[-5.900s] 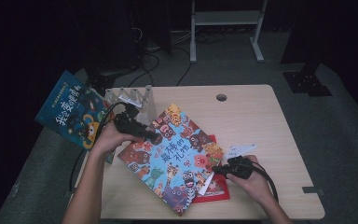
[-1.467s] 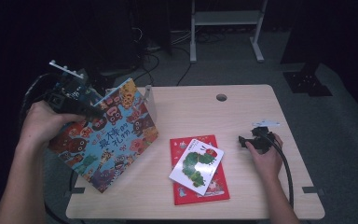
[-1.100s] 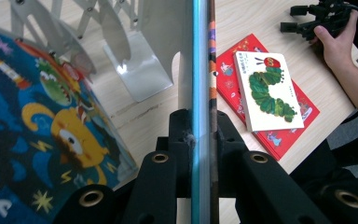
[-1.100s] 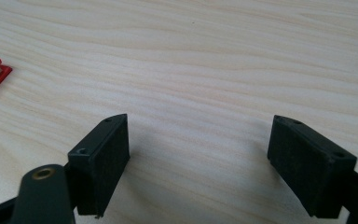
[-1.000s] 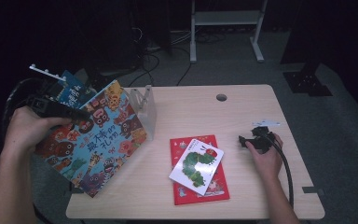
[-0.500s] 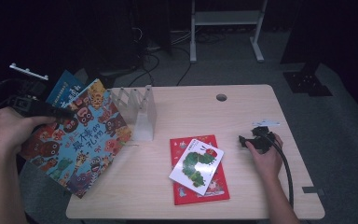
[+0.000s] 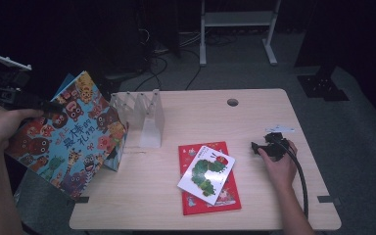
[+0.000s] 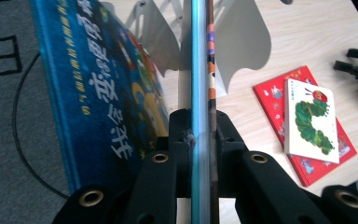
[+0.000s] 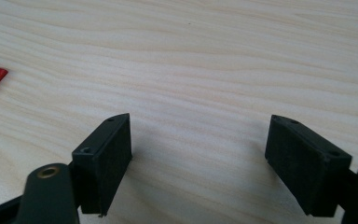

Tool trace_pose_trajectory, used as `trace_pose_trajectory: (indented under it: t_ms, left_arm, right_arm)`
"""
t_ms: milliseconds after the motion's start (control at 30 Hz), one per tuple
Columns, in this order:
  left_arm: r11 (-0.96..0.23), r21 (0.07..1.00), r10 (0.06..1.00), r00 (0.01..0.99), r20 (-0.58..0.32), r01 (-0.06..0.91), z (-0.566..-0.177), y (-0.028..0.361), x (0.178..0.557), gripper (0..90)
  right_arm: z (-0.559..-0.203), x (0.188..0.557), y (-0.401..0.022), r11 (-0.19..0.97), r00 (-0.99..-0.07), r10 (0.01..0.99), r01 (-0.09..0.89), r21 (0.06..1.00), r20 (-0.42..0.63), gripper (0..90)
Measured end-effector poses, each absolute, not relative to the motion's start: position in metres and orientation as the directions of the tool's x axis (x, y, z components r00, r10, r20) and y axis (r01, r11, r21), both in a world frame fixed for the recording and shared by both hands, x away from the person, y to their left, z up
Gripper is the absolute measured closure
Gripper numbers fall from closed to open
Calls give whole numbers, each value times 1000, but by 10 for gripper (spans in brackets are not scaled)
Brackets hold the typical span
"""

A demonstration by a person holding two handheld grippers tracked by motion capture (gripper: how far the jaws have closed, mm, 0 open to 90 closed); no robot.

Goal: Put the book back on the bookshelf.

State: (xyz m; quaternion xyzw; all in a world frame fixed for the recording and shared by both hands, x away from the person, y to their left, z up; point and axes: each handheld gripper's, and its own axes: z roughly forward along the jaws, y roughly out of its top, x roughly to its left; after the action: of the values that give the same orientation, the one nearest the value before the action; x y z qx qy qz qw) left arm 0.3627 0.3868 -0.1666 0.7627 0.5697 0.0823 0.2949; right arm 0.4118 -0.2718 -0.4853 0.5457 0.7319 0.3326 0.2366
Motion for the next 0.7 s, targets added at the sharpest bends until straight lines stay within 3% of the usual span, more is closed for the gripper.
trace_pose_trajectory:
  t_ms: [700]
  left_arm:
    - [-17,561,949,190,-251,828,-177,392,394,806]
  right_arm:
    - [-485,412,-272,184,-292,956,641,745,15,217]
